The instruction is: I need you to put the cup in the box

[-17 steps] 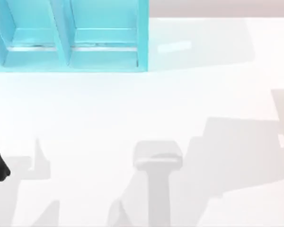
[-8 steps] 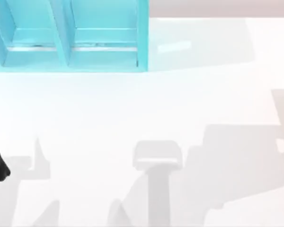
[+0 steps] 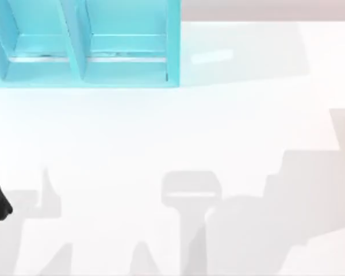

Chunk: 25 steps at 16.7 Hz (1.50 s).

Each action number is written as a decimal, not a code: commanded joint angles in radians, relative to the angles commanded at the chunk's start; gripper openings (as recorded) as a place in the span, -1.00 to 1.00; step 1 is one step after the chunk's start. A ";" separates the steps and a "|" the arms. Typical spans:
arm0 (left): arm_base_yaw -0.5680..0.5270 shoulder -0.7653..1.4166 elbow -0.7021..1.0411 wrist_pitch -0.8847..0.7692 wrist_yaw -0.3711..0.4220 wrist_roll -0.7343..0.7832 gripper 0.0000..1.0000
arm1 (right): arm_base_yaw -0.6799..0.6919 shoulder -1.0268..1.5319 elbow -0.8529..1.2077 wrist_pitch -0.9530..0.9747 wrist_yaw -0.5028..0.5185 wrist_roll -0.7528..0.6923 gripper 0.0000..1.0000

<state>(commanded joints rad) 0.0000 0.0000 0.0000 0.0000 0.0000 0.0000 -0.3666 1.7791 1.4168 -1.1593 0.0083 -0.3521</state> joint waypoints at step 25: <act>0.000 0.000 0.000 0.000 0.000 0.000 1.00 | -0.007 0.013 -0.056 0.061 0.000 -0.009 1.00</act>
<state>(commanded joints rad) 0.0000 0.0000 0.0000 0.0000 0.0000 0.0000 -0.3732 1.7919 1.3611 -1.0980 0.0080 -0.3614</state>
